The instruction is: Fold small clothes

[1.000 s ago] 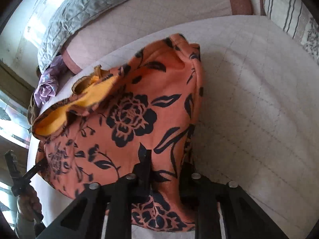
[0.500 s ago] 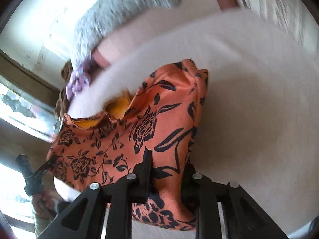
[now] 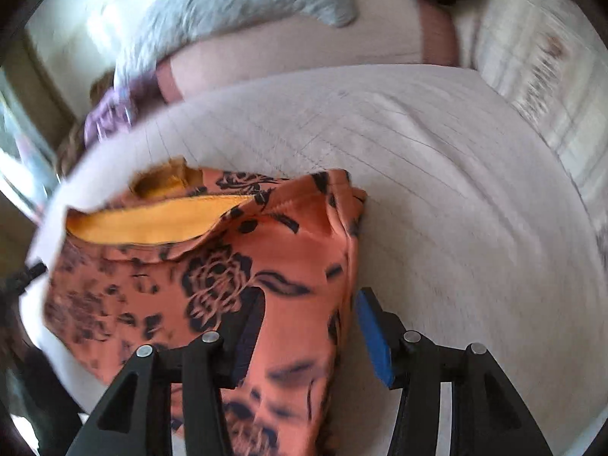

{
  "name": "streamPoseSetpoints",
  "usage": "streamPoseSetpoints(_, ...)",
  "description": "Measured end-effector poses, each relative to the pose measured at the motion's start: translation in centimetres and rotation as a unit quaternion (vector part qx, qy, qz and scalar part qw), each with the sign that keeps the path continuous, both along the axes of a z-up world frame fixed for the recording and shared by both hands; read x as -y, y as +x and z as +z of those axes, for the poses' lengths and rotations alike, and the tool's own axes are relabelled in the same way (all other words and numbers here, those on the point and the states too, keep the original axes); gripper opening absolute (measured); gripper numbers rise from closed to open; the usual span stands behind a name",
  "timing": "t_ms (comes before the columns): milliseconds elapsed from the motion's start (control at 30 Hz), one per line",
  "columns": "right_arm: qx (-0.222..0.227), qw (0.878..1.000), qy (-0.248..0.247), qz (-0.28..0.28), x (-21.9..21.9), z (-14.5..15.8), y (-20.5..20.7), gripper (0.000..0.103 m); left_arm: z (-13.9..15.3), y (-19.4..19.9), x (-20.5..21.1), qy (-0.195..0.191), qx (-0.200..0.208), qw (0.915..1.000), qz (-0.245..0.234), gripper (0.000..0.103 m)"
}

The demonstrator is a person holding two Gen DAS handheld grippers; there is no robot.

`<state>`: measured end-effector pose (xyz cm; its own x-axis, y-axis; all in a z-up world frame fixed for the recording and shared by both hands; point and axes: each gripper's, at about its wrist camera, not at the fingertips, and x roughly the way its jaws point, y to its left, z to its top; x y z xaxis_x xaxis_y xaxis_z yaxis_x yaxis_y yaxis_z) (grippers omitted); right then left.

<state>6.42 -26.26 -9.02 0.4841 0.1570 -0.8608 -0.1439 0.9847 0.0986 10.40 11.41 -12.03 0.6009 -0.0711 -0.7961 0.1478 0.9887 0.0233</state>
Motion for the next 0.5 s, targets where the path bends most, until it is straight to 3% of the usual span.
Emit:
streamPoseSetpoints(133, -0.004, 0.995, -0.083, 0.058, -2.0, -0.4, 2.4, 0.054, -0.2, 3.7, 0.7, 0.023, -0.004, 0.9996, -0.017, 0.056)
streamPoseSetpoints(233, -0.013, 0.993, -0.096, 0.060, -2.1, -0.9, 5.4, 0.055, -1.1, 7.8, -0.6, -0.004, -0.017, 0.9994, 0.031, 0.056)
streamPoseSetpoints(267, -0.024, 0.996, -0.083, 0.032, -1.4, -1.3, 7.1, 0.055, -1.6, 9.0, -1.4, -0.020, -0.022, 0.9973, 0.067, 0.056)
streamPoseSetpoints(333, -0.048, 0.997, 0.004, -0.060, 2.3, -2.1, 9.8, 0.055, -2.5, 10.8, -3.6, -0.067, -0.039, 0.9870, 0.141, 0.056)
streamPoseSetpoints(400, -0.046, 0.986, 0.069, -0.143, 5.3, -2.4, 10.3, 0.055, -2.8, 10.9, -4.9, -0.101, -0.048, 0.9783, 0.175, 0.056)
streamPoseSetpoints(433, -0.041, 0.985, 0.075, -0.152, 5.6, -2.2, 9.9, 0.055, -2.5, 10.4, -5.3, -0.114, -0.043, 0.9764, 0.179, 0.056)
streamPoseSetpoints(500, -0.025, 0.986, 0.080, -0.144, 5.5, -1.1, 8.1, 0.055, -1.3, 8.5, -5.0, -0.104, -0.013, 0.9810, 0.163, 0.056)
